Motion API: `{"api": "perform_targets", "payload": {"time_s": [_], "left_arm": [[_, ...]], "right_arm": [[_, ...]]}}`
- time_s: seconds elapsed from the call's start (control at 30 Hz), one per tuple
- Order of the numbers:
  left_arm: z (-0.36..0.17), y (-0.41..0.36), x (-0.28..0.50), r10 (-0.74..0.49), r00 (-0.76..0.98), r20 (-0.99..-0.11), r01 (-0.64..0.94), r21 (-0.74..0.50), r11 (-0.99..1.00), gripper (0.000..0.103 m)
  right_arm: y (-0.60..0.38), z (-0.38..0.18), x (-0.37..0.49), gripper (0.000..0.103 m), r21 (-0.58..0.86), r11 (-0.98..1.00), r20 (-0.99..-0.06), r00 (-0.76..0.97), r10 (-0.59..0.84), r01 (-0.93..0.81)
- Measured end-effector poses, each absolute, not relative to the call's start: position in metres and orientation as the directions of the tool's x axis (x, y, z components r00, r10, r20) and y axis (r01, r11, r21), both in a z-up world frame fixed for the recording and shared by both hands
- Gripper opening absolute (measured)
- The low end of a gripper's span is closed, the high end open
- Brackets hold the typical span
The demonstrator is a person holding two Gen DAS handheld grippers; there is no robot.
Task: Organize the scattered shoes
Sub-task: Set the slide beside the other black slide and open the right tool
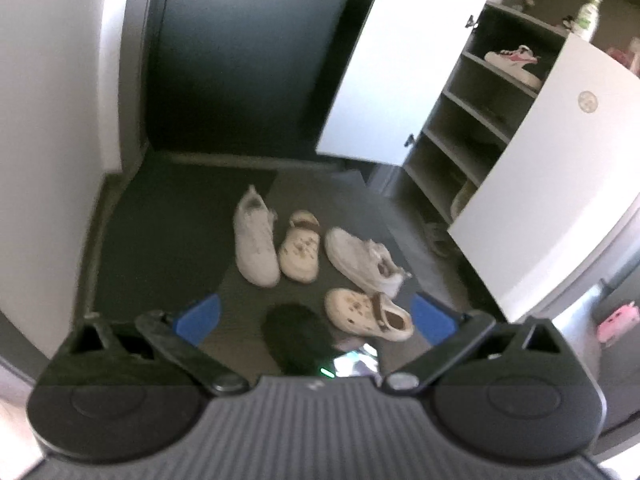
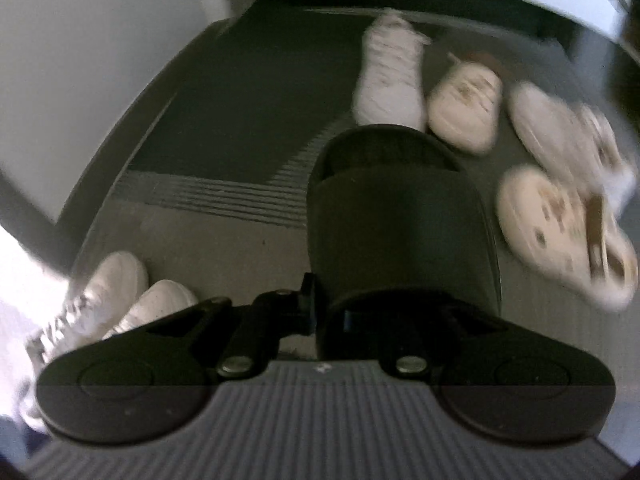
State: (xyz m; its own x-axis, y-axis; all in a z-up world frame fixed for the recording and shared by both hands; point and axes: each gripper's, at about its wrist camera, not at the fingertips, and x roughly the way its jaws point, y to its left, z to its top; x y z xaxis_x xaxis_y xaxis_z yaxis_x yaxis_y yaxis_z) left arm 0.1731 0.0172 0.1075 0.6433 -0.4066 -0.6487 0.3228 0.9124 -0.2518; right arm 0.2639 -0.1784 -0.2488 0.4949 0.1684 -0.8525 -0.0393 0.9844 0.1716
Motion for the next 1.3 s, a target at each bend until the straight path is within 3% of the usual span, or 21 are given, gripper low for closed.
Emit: {"api": "perform_targets", "payload": {"time_s": [0.37, 0.73, 0.8, 0.87, 0.9, 0.97, 1.0, 1.13, 1.3], "left_arm": [[0.1, 0.028, 0.173, -0.418, 0.608, -0.675, 0.288, -0.304, 0.908, 0.103], [0.098, 0.031, 0.17, -0.39, 0.64, -0.662, 0.279, -0.273, 0.921, 0.103], [0.097, 0.031, 0.172, -0.377, 0.644, -0.665, 0.273, -0.261, 0.926, 0.103], [0.097, 0.031, 0.174, -0.369, 0.647, -0.667, 0.267, -0.255, 0.929, 0.103], [0.097, 0.032, 0.175, -0.364, 0.649, -0.668, 0.263, -0.252, 0.931, 0.103], [0.098, 0.033, 0.179, -0.353, 0.658, -0.665, 0.248, -0.251, 0.936, 0.103], [0.098, 0.033, 0.18, -0.35, 0.661, -0.664, 0.248, -0.247, 0.937, 0.103], [0.098, 0.025, 0.191, -0.314, 0.68, -0.663, 0.261, -0.181, 0.948, 0.103], [0.087, 0.018, 0.2, -0.276, 0.668, -0.692, 0.279, -0.111, 0.954, 0.103]], "right_arm": [[-0.191, -0.312, 0.181, 0.015, 0.279, 0.903, -0.925, 0.344, 0.162, 0.326], [-0.16, -0.357, 0.158, 0.017, 0.202, 0.912, -0.972, 0.185, 0.142, 0.357], [-0.156, -0.357, 0.162, 0.023, 0.206, 0.928, -0.973, 0.162, 0.162, 0.309], [-0.157, -0.357, 0.165, 0.044, 0.235, 0.928, -0.97, 0.13, 0.206, 0.29], [-0.157, -0.356, 0.165, 0.05, 0.231, 0.929, -0.972, 0.111, 0.208, 0.287], [-0.16, -0.351, 0.162, 0.078, 0.205, 0.936, -0.978, 0.09, 0.187, 0.287], [-0.163, -0.348, 0.16, 0.082, 0.21, 0.931, -0.977, 0.097, 0.189, 0.297], [-0.185, -0.331, 0.153, 0.085, 0.305, 0.858, -0.952, 0.134, 0.274, 0.412], [-0.21, -0.258, 0.164, 0.086, 0.307, 0.828, -0.941, 0.278, 0.192, 0.469]]}}
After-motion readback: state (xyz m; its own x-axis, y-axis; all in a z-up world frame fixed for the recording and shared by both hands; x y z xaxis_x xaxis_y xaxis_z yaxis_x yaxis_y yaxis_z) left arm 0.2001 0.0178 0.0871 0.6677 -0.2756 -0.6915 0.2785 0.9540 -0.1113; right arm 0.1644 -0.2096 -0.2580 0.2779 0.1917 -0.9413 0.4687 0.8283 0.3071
